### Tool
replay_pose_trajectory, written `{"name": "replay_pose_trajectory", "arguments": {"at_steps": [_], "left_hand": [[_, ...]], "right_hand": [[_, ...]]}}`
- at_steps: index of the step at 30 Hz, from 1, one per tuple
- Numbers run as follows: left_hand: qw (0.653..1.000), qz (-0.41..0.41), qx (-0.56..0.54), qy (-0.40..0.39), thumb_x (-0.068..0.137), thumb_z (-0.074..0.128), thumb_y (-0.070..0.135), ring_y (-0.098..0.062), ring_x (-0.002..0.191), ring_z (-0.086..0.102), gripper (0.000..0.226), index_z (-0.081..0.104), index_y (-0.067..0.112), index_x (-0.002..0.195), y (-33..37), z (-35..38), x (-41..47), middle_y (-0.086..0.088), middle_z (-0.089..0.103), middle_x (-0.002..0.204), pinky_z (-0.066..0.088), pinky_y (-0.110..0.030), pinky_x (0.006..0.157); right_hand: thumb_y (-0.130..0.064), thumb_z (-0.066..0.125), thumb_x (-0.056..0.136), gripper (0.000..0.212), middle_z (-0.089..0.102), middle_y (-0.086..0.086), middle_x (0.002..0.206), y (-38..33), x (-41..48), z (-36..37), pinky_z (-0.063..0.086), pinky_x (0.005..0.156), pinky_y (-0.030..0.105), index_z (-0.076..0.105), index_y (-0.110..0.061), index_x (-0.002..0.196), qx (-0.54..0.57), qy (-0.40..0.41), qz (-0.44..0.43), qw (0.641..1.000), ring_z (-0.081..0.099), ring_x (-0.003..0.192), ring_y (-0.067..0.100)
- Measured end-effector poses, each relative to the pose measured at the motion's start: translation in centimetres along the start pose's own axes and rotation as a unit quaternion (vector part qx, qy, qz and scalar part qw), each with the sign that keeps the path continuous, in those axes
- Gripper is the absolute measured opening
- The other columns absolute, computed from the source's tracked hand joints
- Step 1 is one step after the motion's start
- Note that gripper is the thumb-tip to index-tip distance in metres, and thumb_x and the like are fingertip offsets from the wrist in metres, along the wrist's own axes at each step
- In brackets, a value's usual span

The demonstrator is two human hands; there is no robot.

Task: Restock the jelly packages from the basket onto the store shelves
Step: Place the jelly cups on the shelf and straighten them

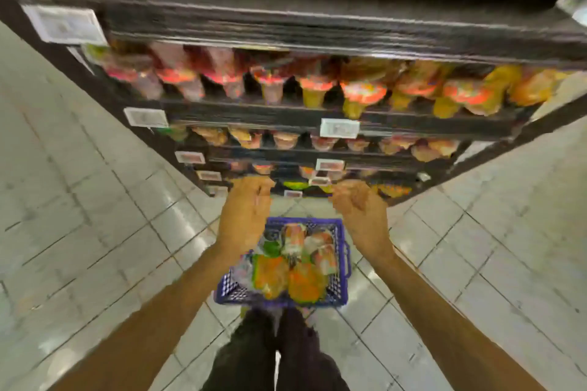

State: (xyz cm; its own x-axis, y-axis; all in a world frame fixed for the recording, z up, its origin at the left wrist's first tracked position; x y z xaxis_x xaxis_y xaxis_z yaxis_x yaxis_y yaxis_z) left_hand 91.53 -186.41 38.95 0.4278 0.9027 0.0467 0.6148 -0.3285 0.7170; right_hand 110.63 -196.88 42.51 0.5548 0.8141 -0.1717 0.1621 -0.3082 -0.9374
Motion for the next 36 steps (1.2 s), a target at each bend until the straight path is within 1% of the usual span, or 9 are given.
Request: {"name": "replay_pose_trajectory", "arguments": {"at_steps": [2,6,11,15,19,22,25,28,36], "left_hand": [[0.998,-0.058,-0.017,-0.027,0.097,0.045,0.021,-0.024,0.09,0.056,0.019,0.063,0.017,0.099,-5.1,4.1,-2.8,-0.011,0.063,0.096,0.047,-0.042,0.082],[0.984,-0.154,-0.028,-0.081,0.091,0.041,0.024,-0.023,0.093,0.057,0.03,0.064,0.008,0.102,-14.0,11.4,-7.6,-0.005,0.064,0.101,0.048,-0.035,0.077],[0.962,-0.231,-0.015,-0.143,0.095,0.047,0.009,-0.032,0.088,0.06,0.019,0.063,0.0,0.097,-23.2,20.6,-10.4,-0.015,0.065,0.095,0.05,-0.045,0.078],[0.936,-0.312,-0.062,-0.151,0.095,0.05,-0.001,-0.039,0.094,0.06,0.015,0.063,-0.009,0.098,-27.8,28.2,-9.7,-0.025,0.064,0.097,0.047,-0.047,0.083],[0.904,-0.39,-0.111,-0.137,0.094,0.054,0.005,-0.042,0.097,0.06,0.021,0.06,-0.011,0.107,-30.3,35.2,-7.1,-0.029,0.064,0.104,0.047,-0.044,0.078],[0.888,-0.412,-0.148,-0.137,0.088,0.067,0.011,-0.028,0.092,0.06,0.02,0.058,-0.001,0.1,-31.2,39.8,-5.0,-0.017,0.062,0.098,0.046,-0.033,0.076],[0.886,-0.421,-0.033,-0.192,0.078,0.077,0.039,-0.029,0.112,0.058,0.057,0.058,0.003,0.119,-32.7,43.2,-2.8,-0.017,0.063,0.118,0.04,-0.024,0.084],[0.851,-0.451,0.075,-0.257,0.068,0.077,0.061,-0.031,0.133,0.045,0.098,0.042,0.004,0.139,-33.9,44.6,-2.2,-0.017,0.047,0.145,0.04,-0.036,0.107],[0.855,-0.487,-0.038,-0.173,0.062,0.089,0.039,-0.028,0.104,0.064,0.078,0.047,0.004,0.117,-33.5,41.0,-4.4,-0.01,0.066,0.113,0.052,-0.033,0.087]], "right_hand": [[0.005,0.062,0.091,0.012,0.063,0.016,0.075,7.2,-0.4,2.0,0.046,0.066,0.016,0.064,-0.005,0.085,-0.016,0.002,0.075,0.997,0.058,0.067,0.008],[0.004,0.062,0.089,0.02,0.069,0.009,0.084,19.9,-0.7,5.9,0.051,0.074,0.029,0.067,-0.013,0.078,-0.042,0.006,0.19,0.981,0.064,0.081,0.027],[-0.006,0.061,0.091,0.009,0.065,0.013,0.083,33.0,0.0,9.3,0.035,0.055,0.001,0.066,0.0,0.086,-0.167,-0.009,0.24,0.956,0.055,0.075,0.021],[-0.01,0.061,0.09,0.026,0.068,0.018,0.108,41.9,1.5,10.9,0.043,0.07,0.019,0.063,0.002,0.112,-0.239,0.005,0.308,0.921,0.063,0.1,0.034],[-0.044,0.075,0.078,0.079,0.055,0.017,0.135,47.8,3.3,12.2,0.046,0.103,0.046,0.042,-0.007,0.138,-0.307,0.011,0.355,0.883,0.053,0.124,0.036],[-0.062,0.073,0.071,0.098,0.045,0.02,0.144,51.0,3.9,13.5,0.041,0.108,0.048,0.036,-0.006,0.142,-0.414,-0.025,0.366,0.833,0.043,0.133,0.039],[-0.063,0.073,0.07,0.1,0.045,0.028,0.139,52.8,3.7,14.8,0.041,0.106,0.049,0.038,0.001,0.138,-0.52,-0.015,0.321,0.791,0.044,0.129,0.044],[-0.063,0.075,0.065,0.095,0.051,0.024,0.132,53.4,3.6,15.0,0.043,0.104,0.05,0.046,-0.001,0.131,-0.52,0.027,0.306,0.797,0.048,0.123,0.042],[-0.071,0.069,0.053,0.097,0.06,0.007,0.126,50.6,2.1,13.8,0.047,0.1,0.053,0.04,-0.016,0.128,-0.353,0.074,0.308,0.88,0.059,0.116,0.033]]}}
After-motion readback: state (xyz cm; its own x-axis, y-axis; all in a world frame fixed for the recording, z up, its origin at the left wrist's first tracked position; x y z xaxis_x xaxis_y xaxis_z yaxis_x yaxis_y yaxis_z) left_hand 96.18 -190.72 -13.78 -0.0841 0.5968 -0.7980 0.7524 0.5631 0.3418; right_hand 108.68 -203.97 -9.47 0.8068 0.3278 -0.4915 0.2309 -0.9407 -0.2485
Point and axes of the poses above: each hand's wrist, its own x-axis towards the middle knuckle, its own z-axis out of the palm, y = z × x, the point moved 2 cm from there along x, towards the middle knuckle
